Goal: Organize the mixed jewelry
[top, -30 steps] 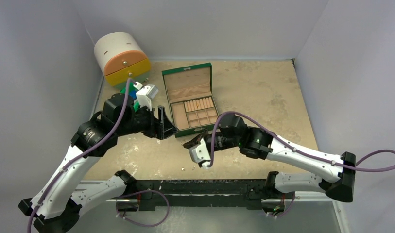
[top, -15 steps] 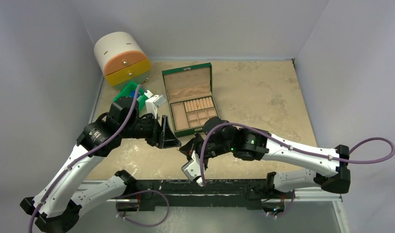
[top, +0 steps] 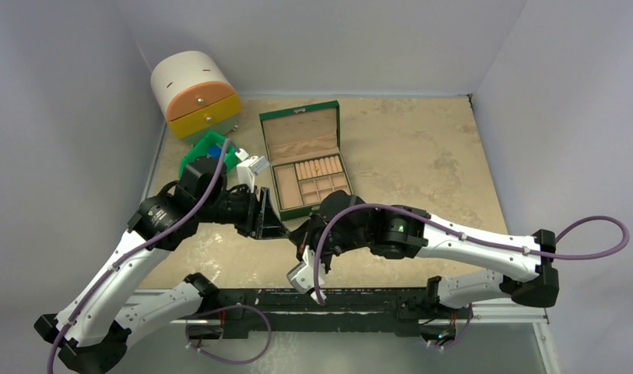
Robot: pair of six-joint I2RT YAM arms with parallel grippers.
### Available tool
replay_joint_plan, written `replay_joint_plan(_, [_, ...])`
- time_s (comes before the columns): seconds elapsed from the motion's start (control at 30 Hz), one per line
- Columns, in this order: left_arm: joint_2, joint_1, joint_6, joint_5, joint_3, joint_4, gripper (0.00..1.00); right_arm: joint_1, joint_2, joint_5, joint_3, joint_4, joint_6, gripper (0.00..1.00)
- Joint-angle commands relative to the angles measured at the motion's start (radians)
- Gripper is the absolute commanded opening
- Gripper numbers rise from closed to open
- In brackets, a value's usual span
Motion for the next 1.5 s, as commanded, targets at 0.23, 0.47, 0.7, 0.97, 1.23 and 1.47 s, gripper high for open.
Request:
replay_joint_plan(0.23, [0.014, -0.005, -0.016, 0.023, -0.014, 0.039, 0.36, 0.029, 0.004, 0.067, 0.054, -0.020, -0.054, 0.00])
replay_joint_plan(0.47, [0.028, -0.006, -0.008, 0.003, -0.016, 0.022, 0.30, 0.031, 0.007, 0.067, 0.053, -0.013, -0.057, 0.00])
replay_joint_plan(0.7, [0.027, -0.006, -0.009, 0.010, -0.018, 0.028, 0.24, 0.037, 0.013, 0.071, 0.057, -0.010, -0.058, 0.00])
replay_joint_plan(0.97, [0.025, -0.005, -0.008, 0.014, -0.026, 0.030, 0.12, 0.044, 0.023, 0.070, 0.061, -0.004, -0.058, 0.00])
replay_joint_plan(1.23, [0.020, -0.006, -0.015, 0.020, -0.022, 0.040, 0.00, 0.049, 0.010, 0.081, 0.056, 0.006, -0.049, 0.00])
replay_joint_plan(1.47, [0.014, -0.005, -0.017, 0.008, -0.021, 0.046, 0.00, 0.051, -0.033, 0.092, 0.010, 0.069, -0.019, 0.11])
